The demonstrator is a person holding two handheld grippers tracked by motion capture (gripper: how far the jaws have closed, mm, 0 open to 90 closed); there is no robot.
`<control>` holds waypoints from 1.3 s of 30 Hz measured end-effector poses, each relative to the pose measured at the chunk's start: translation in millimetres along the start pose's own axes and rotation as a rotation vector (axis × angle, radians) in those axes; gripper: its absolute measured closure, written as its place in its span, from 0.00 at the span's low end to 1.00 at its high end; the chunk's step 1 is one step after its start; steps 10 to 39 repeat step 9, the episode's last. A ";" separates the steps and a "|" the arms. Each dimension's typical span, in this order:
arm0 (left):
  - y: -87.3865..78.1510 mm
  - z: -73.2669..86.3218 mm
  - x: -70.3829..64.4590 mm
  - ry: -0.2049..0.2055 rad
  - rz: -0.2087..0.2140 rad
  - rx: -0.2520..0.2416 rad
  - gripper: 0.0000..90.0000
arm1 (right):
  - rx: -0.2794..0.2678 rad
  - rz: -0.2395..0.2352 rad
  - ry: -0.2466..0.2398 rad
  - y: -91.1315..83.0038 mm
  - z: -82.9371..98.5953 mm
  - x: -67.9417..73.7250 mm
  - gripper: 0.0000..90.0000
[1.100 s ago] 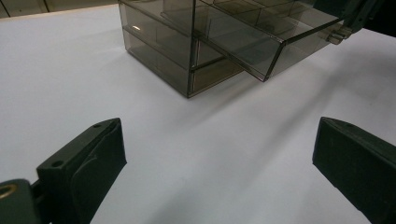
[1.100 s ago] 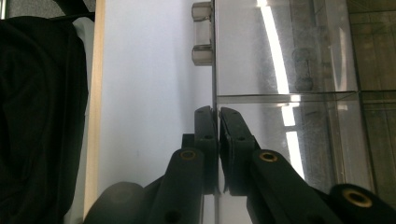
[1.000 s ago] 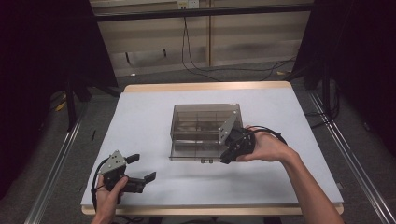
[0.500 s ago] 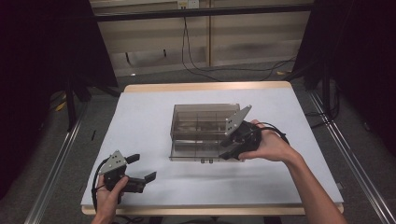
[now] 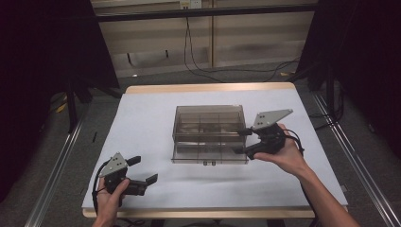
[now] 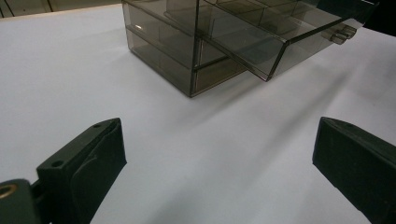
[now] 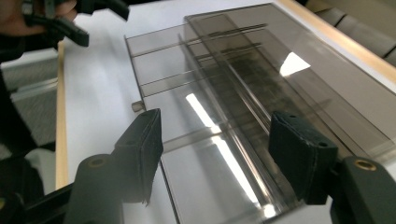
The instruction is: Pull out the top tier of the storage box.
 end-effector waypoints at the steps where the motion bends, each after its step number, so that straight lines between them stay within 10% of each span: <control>1: -0.1 0.0 -0.1 0.000 -0.001 0.000 0.03 | -0.021 0.011 0.014 -3.5 4.7 0.8 0.40; 8: -0.7 -0.5 0.0 0.002 -0.005 0.003 0.03 | -0.113 0.128 0.088 -19.6 38.4 15.3 0.42; 39: -0.4 -0.3 0.2 -0.001 -0.001 0.000 0.03 | -0.128 0.130 0.099 -22.5 42.3 16.4 0.41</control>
Point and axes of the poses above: each handheld gripper's, and its own axes: y roughly forward along the jaws, z roughly out of its underside, x roughly to its left, the point moved 1 cm from there along y, roughly forward along the jaws, and after that the axes turned 5 degrees about -y, right-handed, at the moved point
